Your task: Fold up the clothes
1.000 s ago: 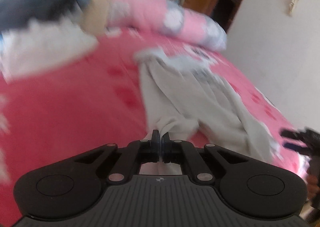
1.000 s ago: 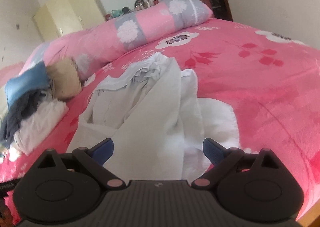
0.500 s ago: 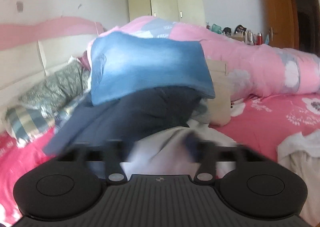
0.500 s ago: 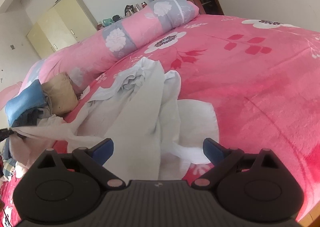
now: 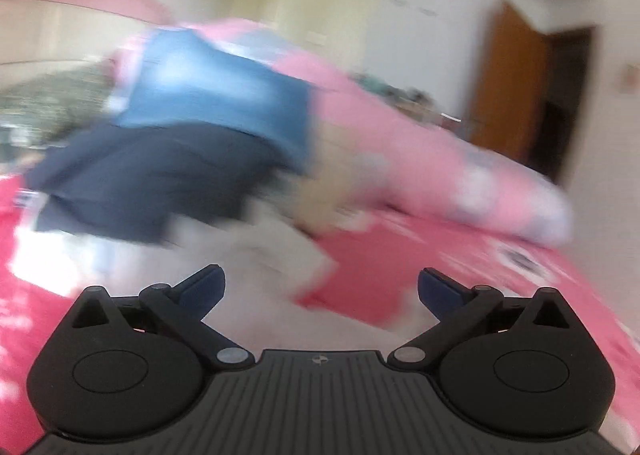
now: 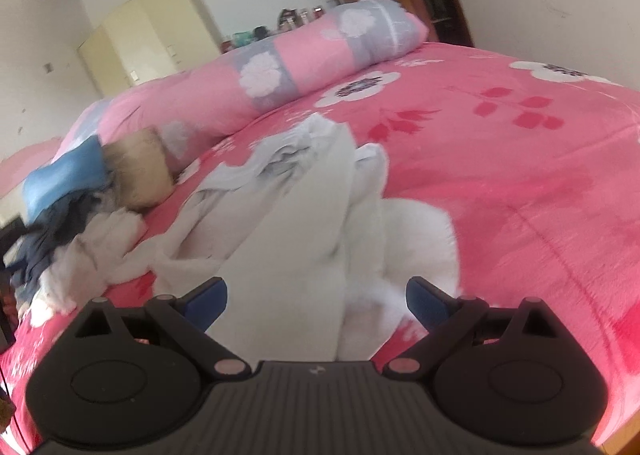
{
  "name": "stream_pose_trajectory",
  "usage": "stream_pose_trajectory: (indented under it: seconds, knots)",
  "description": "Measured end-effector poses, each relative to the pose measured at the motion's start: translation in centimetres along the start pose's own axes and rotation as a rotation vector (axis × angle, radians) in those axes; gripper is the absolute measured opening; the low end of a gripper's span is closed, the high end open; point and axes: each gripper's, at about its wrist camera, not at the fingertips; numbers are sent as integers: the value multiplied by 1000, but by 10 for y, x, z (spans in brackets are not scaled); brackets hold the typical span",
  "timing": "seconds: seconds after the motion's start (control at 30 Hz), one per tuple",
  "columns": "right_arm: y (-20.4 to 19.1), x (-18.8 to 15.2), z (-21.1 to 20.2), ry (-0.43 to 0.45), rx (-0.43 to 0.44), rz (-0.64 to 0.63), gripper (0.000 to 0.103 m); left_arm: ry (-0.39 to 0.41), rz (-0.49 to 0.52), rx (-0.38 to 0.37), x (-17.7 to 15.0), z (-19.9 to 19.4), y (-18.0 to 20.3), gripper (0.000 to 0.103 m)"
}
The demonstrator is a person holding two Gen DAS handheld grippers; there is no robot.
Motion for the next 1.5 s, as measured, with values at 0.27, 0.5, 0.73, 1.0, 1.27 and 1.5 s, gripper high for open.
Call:
stream_pose_trajectory:
  seconds: [0.27,0.5,0.73,1.0,1.27,1.5]
  knots:
    - [-39,-21,-16,-51,57,-115,87,-286,115,-457,-93,-42,116,103]
    - [-55,-42,-2,-123,28,-228,32,-480,95,-506,-163,-57,151,103]
    - [-22,-23,-26,1,41,-70,4,-482,18,-490,-156,-52,138,103]
    - [-21,-25,-20,-91,63,-13,60,-481,-48,-407,-150,-48,135,103]
    - [-65,-66,-6,-110,57,-231,41,-483,-19,-357,-157,-51,131,103]
    - [-3,-28,-30,-18,112,99,3,-473,17,-354,-162,-51,135,103]
Point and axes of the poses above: each gripper's, at about its wrist camera, not at the fingertips, and z roughly the way its jaws point, y to its right, x to its top, and after that the axes turned 14 degrees about y, right-handed
